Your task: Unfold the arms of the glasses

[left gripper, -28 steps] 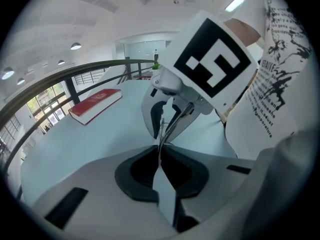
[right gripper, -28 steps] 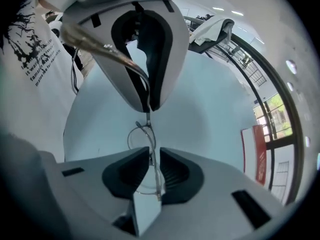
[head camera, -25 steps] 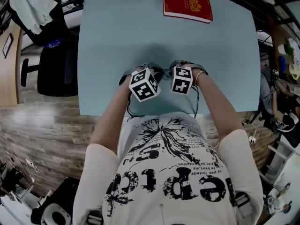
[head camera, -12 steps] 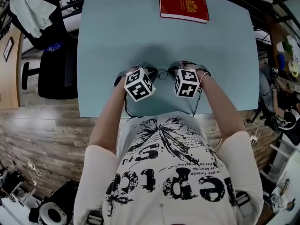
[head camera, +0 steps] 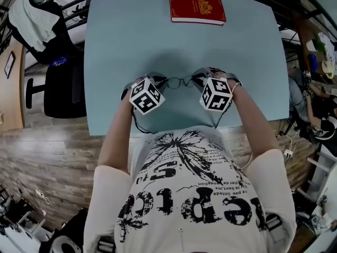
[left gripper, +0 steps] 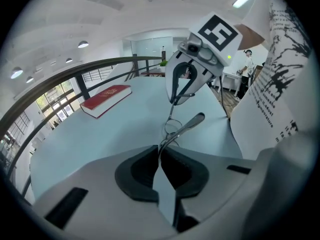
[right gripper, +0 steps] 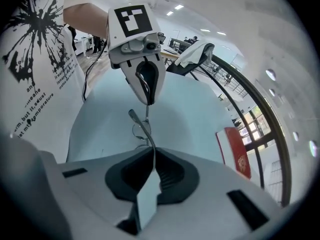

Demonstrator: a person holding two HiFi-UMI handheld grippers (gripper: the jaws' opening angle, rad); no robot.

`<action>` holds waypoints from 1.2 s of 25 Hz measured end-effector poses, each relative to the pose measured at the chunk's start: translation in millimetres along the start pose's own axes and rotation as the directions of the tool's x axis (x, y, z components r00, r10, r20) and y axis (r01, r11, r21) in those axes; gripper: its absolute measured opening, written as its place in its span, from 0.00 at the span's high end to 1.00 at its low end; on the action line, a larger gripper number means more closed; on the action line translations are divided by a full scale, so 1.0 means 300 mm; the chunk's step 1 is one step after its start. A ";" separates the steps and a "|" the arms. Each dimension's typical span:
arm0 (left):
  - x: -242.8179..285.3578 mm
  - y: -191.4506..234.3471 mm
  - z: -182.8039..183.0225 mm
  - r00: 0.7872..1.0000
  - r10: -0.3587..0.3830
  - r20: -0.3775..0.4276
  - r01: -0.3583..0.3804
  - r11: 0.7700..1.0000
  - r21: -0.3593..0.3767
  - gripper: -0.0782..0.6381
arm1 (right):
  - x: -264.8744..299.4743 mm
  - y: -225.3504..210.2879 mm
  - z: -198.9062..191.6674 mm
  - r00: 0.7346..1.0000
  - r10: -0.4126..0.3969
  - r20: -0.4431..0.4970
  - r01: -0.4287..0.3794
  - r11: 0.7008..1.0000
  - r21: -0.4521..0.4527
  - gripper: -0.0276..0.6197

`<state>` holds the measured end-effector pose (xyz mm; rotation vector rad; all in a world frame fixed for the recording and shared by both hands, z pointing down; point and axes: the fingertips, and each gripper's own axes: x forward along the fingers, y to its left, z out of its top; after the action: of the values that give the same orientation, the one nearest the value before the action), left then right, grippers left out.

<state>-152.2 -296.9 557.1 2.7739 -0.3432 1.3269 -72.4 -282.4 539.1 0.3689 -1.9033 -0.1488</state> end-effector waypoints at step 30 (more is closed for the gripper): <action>-0.013 0.059 -0.022 0.987 0.138 0.080 -0.125 0.981 -0.150 0.70 | -0.011 -0.016 -0.113 0.997 -0.081 -0.011 0.081 0.978 0.191 0.74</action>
<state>-163.3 -312.5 557.3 2.7359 -0.6130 1.1513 -38.8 -283.5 547.1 0.5772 -1.9060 -0.0185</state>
